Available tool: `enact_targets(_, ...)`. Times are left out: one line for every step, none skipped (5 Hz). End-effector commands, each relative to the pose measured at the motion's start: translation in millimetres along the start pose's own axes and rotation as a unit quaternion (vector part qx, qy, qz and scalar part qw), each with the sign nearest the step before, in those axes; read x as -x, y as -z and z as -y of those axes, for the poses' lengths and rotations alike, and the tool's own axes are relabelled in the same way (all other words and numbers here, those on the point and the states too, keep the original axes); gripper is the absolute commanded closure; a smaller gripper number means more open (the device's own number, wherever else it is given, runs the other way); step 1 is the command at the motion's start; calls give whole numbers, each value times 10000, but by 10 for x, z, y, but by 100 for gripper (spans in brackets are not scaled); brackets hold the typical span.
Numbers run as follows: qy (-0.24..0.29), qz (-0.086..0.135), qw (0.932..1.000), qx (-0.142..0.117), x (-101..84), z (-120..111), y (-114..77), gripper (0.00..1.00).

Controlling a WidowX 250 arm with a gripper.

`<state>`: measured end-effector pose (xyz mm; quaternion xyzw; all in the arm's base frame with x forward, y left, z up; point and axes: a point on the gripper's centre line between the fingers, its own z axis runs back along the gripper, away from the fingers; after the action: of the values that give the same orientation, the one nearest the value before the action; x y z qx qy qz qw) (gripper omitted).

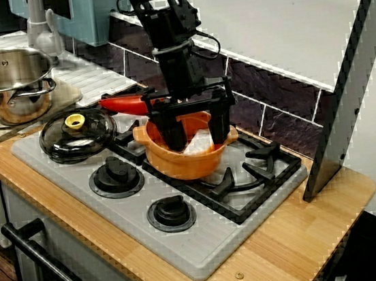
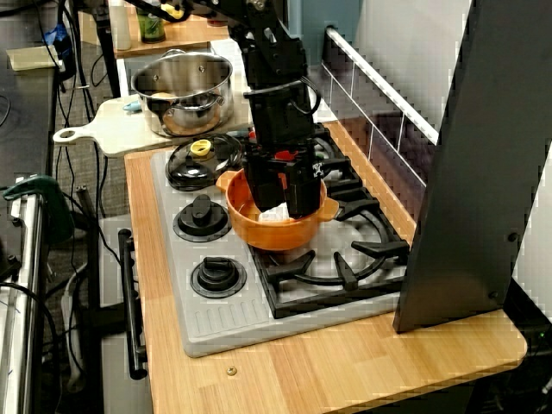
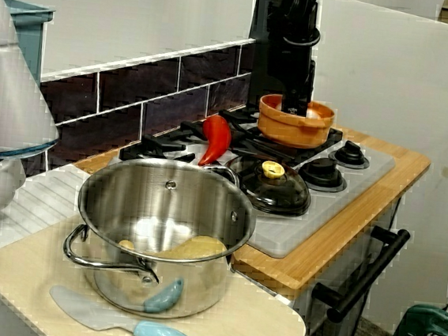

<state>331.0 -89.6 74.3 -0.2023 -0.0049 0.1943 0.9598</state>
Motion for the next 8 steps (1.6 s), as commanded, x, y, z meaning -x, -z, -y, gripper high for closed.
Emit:
enact_targets(385,223,9987,-236,-157,82,-126,0)
enact_targets(391,301,9984,-280,-149,69,-156,0)
enact_targets(477,331,9977,-358,-135,75,-165,0)
enact_targets(473,327,9977,-368,-131,62,-183,0)
enact_targets(525,252,9973,-458,-125,61,-196,0)
enact_targets(761,181,9948,-648,-116,64,-239,0)
enact_targets(1099,104,9909,-772,-96,58,-310,0)
enact_targets(1234,69,9902,-649,-110,9,-386,0)
